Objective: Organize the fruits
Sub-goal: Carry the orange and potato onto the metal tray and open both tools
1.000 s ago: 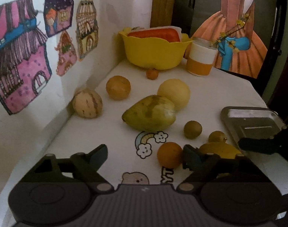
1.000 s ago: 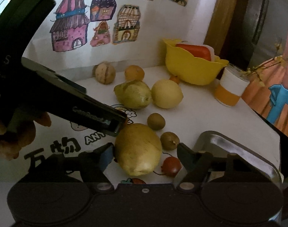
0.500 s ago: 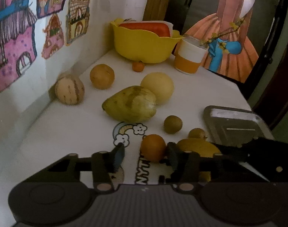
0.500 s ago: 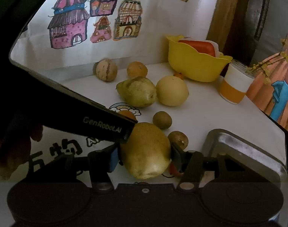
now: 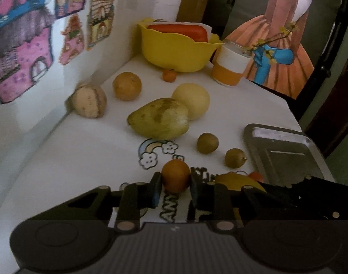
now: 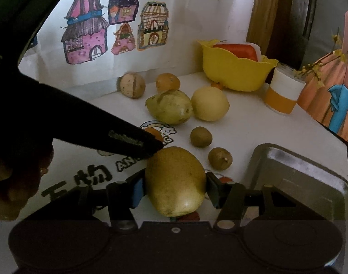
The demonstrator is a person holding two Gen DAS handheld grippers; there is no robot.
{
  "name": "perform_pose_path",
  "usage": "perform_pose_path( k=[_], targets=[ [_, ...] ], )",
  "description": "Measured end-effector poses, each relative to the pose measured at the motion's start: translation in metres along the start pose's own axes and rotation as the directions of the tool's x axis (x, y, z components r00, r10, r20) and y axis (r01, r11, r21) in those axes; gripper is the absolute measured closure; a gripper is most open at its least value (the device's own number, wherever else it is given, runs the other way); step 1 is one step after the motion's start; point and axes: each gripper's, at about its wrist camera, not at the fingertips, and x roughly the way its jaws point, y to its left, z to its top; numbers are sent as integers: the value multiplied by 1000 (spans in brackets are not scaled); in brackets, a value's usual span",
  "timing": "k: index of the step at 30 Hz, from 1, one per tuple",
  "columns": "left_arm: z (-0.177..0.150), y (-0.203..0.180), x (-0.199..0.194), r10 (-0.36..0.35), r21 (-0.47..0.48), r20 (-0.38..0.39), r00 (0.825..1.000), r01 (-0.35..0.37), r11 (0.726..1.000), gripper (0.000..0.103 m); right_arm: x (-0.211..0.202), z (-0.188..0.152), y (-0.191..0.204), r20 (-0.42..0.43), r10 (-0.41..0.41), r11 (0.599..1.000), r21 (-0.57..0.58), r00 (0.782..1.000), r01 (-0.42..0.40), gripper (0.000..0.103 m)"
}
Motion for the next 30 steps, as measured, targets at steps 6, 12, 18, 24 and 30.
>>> perform_pose_path(
  k=[6, 12, 18, 24, 30],
  targets=[
    [-1, 6, -21, 15, -12, 21, 1000, -14, 1000, 75, -15, -5, 2, 9, 9, 999, 54, 1000, -9, 46],
    [1, -6, -37, 3, 7, 42, 999, -3, 1000, 75, -47, -8, -9, 66, -13, 990, 142, 998, 3, 46],
    [6, -41, -31, -31, 30, 52, 998, 30, 999, 75, -80, -11, -49, 92, -93, 977, 201, 991, 73, 46],
    [9, -90, -5, -85, 47, 39, 996, 83, 995, 75, -87, -22, -110, 56, -172, 965, 212, 984, 156, 46],
    [6, -132, 29, -116, 75, 4, 993, 115, 991, 75, -78, -37, -157, 17, -198, 955, 228, 980, 189, 46]
  ],
)
